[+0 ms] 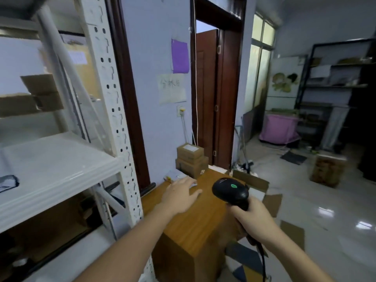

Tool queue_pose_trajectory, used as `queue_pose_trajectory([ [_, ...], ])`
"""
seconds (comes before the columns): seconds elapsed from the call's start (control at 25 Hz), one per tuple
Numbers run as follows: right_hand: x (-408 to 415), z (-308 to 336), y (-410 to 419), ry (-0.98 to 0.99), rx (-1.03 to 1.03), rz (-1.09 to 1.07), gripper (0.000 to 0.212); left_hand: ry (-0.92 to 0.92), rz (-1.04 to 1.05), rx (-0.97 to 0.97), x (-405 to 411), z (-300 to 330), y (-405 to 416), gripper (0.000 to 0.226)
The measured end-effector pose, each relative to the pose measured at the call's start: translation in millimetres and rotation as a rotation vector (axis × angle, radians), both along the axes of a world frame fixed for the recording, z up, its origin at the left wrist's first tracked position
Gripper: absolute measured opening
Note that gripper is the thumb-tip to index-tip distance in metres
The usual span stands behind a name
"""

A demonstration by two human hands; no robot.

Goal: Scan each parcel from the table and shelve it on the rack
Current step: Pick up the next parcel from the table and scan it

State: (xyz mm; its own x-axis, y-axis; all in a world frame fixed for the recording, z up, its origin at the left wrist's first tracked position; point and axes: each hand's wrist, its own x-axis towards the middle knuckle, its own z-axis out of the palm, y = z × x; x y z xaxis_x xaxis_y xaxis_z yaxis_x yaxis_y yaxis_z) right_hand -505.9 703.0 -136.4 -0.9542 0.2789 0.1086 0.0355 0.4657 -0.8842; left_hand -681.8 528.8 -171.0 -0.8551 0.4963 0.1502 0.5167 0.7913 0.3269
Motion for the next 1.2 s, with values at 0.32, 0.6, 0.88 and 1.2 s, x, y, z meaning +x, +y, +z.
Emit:
queue_pose_trajectory([
  [0.32,-58,-38,91,-0.128,0.01,0.015,0.008,-0.215,0.123,-0.03,-77,-65,71,0.067],
  [0.6,-133,-72,135,-0.188,-0.005,0.094,0.017,-0.362,0.231,0.018,-132,-113,103,0.068],
  [0.88,-214,-100,144,-0.273,-0.03,0.087,0.011,-0.405,0.236,-0.036,-205,-147,123,0.07],
  [1.2,-308,-120,145,-0.38,-0.071,0.024,0.016,-0.536,0.258,0.025,-288,-180,125,0.065],
])
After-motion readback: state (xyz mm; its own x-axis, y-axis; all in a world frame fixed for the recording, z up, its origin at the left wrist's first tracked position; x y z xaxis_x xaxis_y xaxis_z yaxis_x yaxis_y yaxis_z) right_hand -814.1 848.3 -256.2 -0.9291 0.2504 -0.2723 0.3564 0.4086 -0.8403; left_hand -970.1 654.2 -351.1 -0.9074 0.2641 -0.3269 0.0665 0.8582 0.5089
